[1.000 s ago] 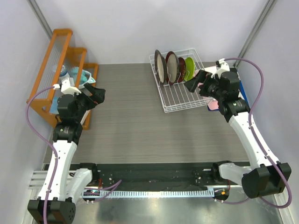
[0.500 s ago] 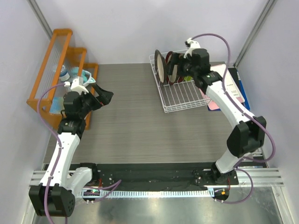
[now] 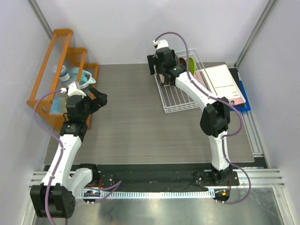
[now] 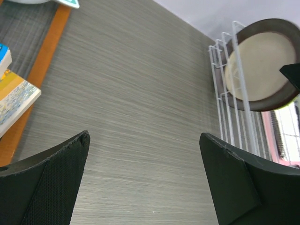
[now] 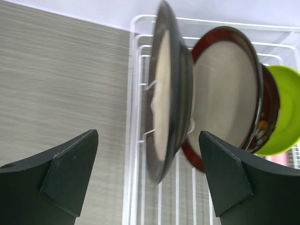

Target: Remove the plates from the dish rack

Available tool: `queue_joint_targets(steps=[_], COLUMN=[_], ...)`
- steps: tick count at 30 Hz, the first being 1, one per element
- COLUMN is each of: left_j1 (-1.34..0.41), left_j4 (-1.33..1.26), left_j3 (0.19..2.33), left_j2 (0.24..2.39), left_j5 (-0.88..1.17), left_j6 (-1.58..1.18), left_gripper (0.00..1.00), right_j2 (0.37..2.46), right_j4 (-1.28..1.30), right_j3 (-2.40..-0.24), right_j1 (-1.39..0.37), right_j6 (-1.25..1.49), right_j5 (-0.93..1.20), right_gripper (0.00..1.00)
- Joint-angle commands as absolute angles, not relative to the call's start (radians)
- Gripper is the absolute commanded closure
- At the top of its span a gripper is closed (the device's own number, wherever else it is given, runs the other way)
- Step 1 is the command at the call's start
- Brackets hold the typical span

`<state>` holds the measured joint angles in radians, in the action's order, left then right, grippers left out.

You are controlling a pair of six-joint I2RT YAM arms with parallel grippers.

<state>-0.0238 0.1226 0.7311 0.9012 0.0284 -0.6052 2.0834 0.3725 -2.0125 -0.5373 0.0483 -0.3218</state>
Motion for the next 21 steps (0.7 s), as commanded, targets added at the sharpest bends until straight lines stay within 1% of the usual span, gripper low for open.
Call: queue_joint_targets(steps=[1,5,7,9,12,15,17,18,21], left_j1=[-0.023,-0.023,-0.023,-0.023,-0.026,-0.026,-0.028,-0.029,-0.029], left_j4=[0.101,0.069,0.055,0.049,0.046,0.043,0.043,0.041,0.038], left_j3=[0.785,0.782,0.776,0.773,0.772,0.773,0.776,0.778,0.773], left_j2=[0.977,1.006,1.011,1.015,1.02,1.026,1.029,1.029,1.032], left_j5=[-0.015,-0.015,-0.008,-0.005,-0.005,0.023,0.031,0.029,0.026], left_j6=[-0.612,-0.615,-0.617,-0.614,-0.607,-0.606,-0.603,-0.603,-0.601], left_gripper=[0.0,0.0,0.0,0.0,0.01,0.0,0.01,0.01,0.0], right_j2=[2.149,2.207,2.253,2.282,2.313,2.344,2.361,2.368,2.391], right_j4=[0.373,0.367,0.373,0.374,0.377,0.379,0.379,0.379,0.377], right_j3=[-2.144,-2.232,-2.27,-2.312,-2.333,-2.353,-2.356,-2.358,-2.367], right_j1=[-0.532,-0.532,-0.532,-0.531,-0.531,-0.529,-0.529,-0.529,-0.529], right_j6=[-0.05,-0.09,-0.113,-0.121,-0.123,-0.123,-0.124,-0.127,-0.133], right_j5=[-0.477,-0.512,-0.526,-0.543,-0.54,-0.555,-0.569,-0.571,-0.592], right_gripper=[0.06,0.09,0.17,0.22,0.25,0.26,0.29,0.32,0.49])
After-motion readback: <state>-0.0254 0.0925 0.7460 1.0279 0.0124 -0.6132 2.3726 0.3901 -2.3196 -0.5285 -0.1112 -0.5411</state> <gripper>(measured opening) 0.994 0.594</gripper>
